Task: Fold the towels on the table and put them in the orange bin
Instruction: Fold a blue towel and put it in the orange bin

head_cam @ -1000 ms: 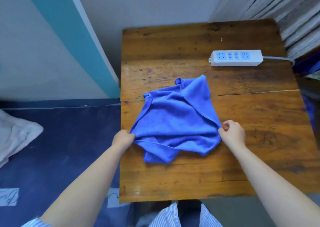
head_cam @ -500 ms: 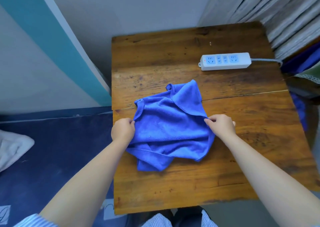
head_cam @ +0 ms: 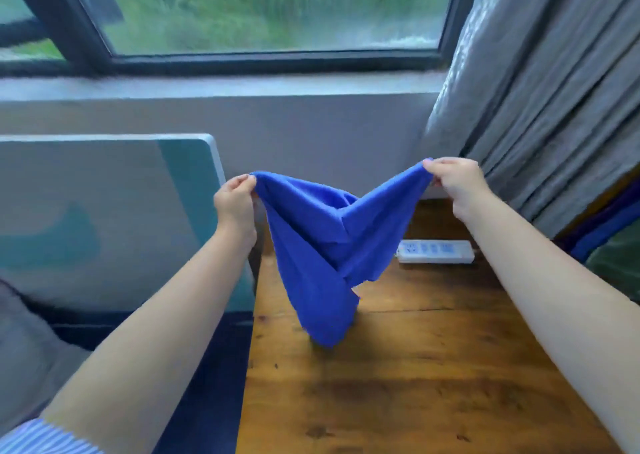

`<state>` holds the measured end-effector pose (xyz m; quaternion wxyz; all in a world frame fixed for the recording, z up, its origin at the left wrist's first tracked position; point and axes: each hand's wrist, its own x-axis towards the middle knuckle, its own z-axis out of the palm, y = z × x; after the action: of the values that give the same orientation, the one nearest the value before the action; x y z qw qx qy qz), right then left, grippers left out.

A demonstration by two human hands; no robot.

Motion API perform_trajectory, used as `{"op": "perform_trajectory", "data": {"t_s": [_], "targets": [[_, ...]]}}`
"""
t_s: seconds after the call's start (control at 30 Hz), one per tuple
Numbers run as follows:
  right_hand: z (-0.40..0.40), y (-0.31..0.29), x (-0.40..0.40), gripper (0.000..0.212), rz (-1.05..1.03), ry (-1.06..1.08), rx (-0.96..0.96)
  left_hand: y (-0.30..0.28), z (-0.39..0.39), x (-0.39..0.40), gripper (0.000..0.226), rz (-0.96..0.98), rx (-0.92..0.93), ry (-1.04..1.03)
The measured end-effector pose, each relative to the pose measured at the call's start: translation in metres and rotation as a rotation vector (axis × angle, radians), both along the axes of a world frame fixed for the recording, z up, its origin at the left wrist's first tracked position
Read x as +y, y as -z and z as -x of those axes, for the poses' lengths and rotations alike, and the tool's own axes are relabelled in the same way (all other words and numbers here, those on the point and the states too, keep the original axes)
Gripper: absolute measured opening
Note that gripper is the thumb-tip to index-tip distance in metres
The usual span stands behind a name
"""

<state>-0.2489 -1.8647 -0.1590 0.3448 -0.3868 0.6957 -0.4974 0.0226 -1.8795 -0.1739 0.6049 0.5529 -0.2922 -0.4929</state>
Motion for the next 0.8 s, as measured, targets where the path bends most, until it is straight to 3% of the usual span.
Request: {"op": "perform_trajectory", "data": {"t_s": [0.13, 0.27, 0.4, 0.5, 0.63, 0.8], "targets": [[0.013, -0.055, -0.022, 0.023, 0.105, 0.001, 0.255, -0.045, -0.008, -0.008, 0.032, 0.081, 0.009, -0.135], [0.02, -0.086, -0.024, 0.028, 0.099, 0.003, 0.567, -0.059, -0.02, -0.004, 0.033, 0.002, -0.17, -0.297], [0.02, -0.068, -0.009, 0.03, -0.192, -0.079, 0.917, -0.034, -0.03, 0.011, 0.031, -0.21, -0.504, -0.212], [0.017, -0.025, 0.008, 0.032, -0.522, -0.207, 1.04, -0.001, -0.037, 0.027, 0.035, -0.348, -0.727, -0.131], [0.012, 0.054, 0.045, 0.037, -0.88, -0.432, 1.072, 0.054, -0.041, 0.055, 0.031, -0.574, -1.03, 0.239], [-0.002, 0.139, 0.103, 0.031, -1.089, -0.764, 0.942, 0.114, -0.037, 0.105, 0.019, -0.826, -1.348, 0.897]]}}
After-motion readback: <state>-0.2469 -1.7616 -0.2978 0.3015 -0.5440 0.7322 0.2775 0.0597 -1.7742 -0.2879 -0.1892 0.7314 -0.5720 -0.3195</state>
